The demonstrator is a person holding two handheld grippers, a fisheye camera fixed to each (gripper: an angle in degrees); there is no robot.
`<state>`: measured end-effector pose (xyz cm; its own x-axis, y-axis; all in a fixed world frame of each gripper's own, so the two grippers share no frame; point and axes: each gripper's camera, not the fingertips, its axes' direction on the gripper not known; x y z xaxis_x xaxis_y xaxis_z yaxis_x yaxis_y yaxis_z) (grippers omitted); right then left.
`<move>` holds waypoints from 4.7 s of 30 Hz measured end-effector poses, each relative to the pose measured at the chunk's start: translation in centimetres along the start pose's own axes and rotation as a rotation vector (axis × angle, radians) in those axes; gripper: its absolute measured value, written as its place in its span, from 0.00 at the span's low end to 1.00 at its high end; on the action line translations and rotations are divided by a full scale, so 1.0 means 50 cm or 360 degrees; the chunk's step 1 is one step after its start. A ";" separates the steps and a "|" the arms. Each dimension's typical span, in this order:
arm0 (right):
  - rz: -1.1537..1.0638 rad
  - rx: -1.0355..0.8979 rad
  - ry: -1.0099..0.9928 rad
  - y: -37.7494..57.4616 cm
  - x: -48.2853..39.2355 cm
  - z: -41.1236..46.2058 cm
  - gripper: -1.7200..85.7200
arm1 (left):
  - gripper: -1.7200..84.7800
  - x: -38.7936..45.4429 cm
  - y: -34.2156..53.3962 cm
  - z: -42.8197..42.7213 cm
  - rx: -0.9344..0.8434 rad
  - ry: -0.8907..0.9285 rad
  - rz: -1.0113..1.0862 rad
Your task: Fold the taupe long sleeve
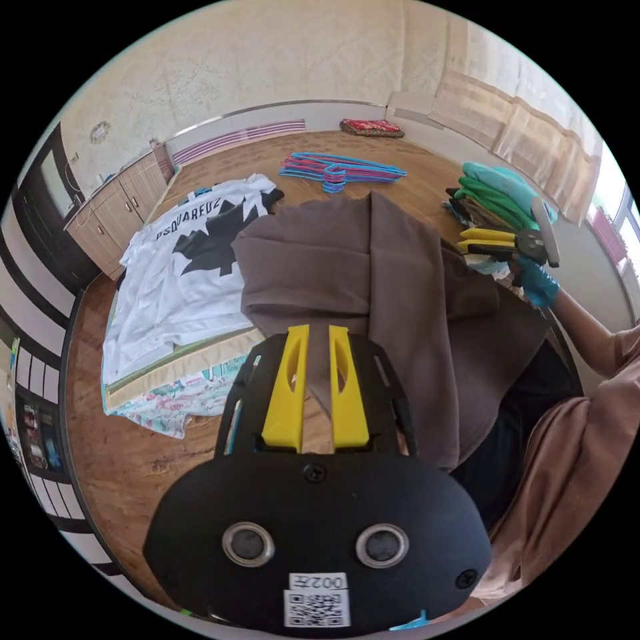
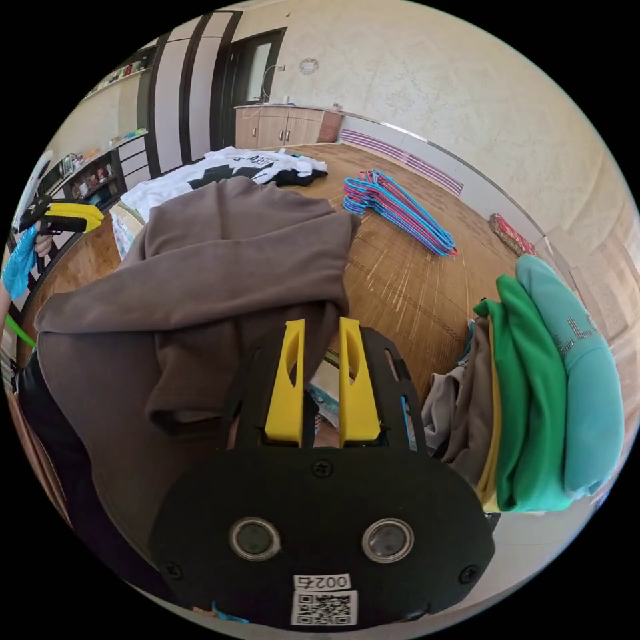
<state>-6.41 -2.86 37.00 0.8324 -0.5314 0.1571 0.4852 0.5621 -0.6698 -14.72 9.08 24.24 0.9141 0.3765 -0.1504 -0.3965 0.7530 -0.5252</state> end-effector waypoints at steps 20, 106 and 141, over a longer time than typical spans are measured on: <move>-0.0003 0.0111 -0.0053 0.015 0.045 0.166 0.08 | 0.11 0.075 -0.783 0.373 0.0087 0.0450 0.0110; -0.0176 -0.0196 -0.0676 0.533 0.121 -0.074 0.15 | 0.05 -0.006 -0.113 -0.021 -0.0171 0.0202 0.0298; -0.0140 -0.0263 -0.0358 0.714 -0.017 -0.230 0.09 | 0.09 0.051 0.616 0.054 -0.0370 0.0257 0.0171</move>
<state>7.12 10.36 4.63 0.8364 -0.4092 0.3645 0.5235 0.3996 -0.7526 -24.86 34.70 9.94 0.8769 0.3427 -0.3371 -0.4790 0.5627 -0.6737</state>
